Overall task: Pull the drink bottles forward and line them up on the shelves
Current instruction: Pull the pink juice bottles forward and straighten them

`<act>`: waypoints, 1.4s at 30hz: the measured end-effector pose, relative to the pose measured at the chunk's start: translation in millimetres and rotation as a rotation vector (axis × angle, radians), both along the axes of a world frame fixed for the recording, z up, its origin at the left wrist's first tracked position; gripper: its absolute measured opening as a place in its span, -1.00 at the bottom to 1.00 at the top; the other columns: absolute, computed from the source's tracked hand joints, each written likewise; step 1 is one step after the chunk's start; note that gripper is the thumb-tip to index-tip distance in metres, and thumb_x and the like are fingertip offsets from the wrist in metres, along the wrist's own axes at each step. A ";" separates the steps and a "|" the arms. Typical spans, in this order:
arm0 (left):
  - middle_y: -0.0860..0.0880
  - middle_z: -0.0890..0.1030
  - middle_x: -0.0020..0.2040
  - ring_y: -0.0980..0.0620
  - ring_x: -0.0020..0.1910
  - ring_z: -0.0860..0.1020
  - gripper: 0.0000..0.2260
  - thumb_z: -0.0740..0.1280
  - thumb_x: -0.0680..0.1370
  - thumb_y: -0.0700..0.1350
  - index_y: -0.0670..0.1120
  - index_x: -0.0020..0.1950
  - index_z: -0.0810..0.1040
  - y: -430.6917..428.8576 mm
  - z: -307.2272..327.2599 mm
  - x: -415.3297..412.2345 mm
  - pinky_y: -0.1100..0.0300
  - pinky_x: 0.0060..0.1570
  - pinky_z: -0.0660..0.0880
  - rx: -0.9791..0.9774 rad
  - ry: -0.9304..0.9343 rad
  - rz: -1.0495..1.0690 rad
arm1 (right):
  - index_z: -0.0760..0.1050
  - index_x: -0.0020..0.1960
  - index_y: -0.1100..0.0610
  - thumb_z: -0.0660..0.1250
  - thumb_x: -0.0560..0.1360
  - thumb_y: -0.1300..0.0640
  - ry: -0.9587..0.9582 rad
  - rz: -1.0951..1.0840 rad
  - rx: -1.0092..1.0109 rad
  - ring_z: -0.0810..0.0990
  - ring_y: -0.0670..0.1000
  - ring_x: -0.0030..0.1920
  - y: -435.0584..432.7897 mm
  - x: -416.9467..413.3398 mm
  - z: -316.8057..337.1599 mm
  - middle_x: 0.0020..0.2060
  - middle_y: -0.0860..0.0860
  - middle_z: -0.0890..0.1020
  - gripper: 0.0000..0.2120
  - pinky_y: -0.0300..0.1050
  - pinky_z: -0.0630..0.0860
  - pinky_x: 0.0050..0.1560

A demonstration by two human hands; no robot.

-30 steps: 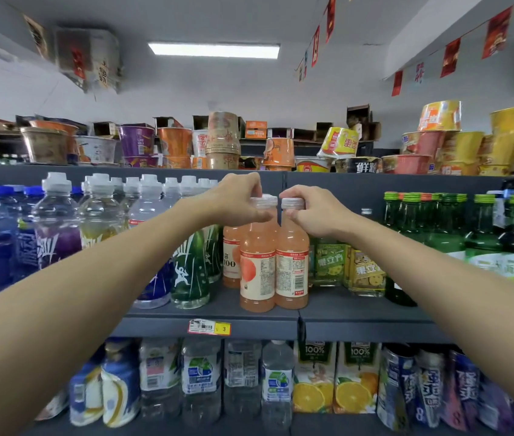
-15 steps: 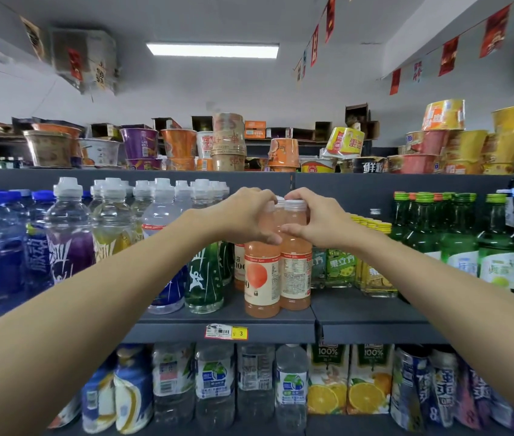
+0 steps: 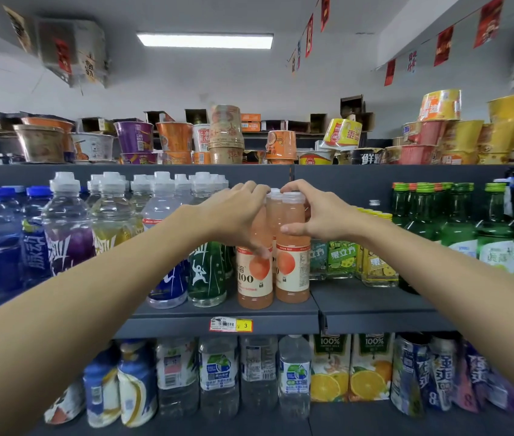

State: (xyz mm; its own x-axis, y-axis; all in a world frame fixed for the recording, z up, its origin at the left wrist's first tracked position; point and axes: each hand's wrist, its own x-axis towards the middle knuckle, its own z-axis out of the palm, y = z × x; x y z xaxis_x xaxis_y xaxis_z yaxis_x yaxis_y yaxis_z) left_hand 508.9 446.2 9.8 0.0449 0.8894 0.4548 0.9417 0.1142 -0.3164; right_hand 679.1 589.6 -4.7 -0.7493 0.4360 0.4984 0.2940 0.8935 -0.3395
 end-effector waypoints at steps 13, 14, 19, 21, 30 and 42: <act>-0.01 0.27 0.18 -0.05 0.16 0.43 -0.01 0.64 0.16 0.25 0.03 0.39 0.15 5.5 -0.8 -1.6 0.07 0.19 0.50 -0.081 -0.245 -0.082 | 0.24 0.36 -0.30 0.43 0.53 0.10 0.003 0.035 -0.107 0.60 -0.01 0.08 -7.1 -3.5 -0.2 0.16 0.00 0.59 -0.43 -0.01 0.61 0.03; -0.01 0.28 0.17 -0.05 0.16 0.43 -0.01 0.64 0.16 0.25 0.03 0.38 0.15 6.0 -0.4 -2.8 0.10 0.16 0.49 -0.082 -0.247 -0.084 | 0.24 0.36 -0.30 0.42 0.53 0.10 -0.002 0.036 -0.112 0.60 0.01 0.08 -8.1 -3.5 0.1 0.15 0.00 0.60 -0.43 0.02 0.62 0.06; 0.00 0.28 0.16 -0.02 0.13 0.42 -0.02 0.64 0.16 0.26 0.05 0.37 0.15 7.0 -0.8 -6.1 0.18 0.05 0.42 -0.076 -0.242 -0.093 | 0.22 0.38 -0.28 0.41 0.55 0.12 -0.006 0.047 -0.116 0.60 0.03 0.12 -13.3 -1.2 -0.3 0.18 0.01 0.58 -0.44 0.06 0.61 0.11; 0.00 0.28 0.16 -0.02 0.13 0.41 -0.01 0.64 0.16 0.26 0.06 0.38 0.14 6.7 -0.9 -6.8 0.19 0.03 0.40 -0.074 -0.238 -0.092 | 0.22 0.39 -0.27 0.40 0.56 0.13 0.020 0.056 -0.111 0.60 0.01 0.10 -15.2 -0.4 -3.5 0.17 0.00 0.59 -0.44 0.04 0.62 0.08; -0.05 0.19 0.30 -0.03 0.06 0.41 0.12 0.64 0.20 0.17 0.08 0.54 -0.02 -1.9 -15.5 -3.5 0.17 0.02 0.43 0.023 -0.282 -0.122 | 0.03 0.54 -0.24 0.33 0.61 0.11 0.255 0.083 -0.115 0.65 -0.01 0.10 -23.7 0.3 -41.2 0.18 0.01 0.64 -0.33 0.12 0.61 0.18; -0.19 0.20 0.52 -0.04 0.55 0.17 -0.21 0.43 0.55 -0.14 -0.23 0.60 -0.01 -16.3 -143.5 34.5 0.15 0.52 0.14 0.622 -0.726 -0.340 | 0.13 0.54 -0.13 0.56 0.39 -0.09 0.350 0.059 -0.179 0.58 -0.11 0.24 -36.3 7.4 -137.0 0.25 -0.14 0.59 -0.13 -0.04 0.53 0.26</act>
State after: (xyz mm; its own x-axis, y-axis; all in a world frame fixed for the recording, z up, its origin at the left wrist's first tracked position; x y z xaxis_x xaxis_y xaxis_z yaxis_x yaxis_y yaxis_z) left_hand 543.4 429.9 -133.7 -0.2196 0.4771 0.8510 0.8961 -0.2463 0.3693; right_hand 686.6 553.4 -141.7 -0.5743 0.5005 0.6479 0.0828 0.8228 -0.5622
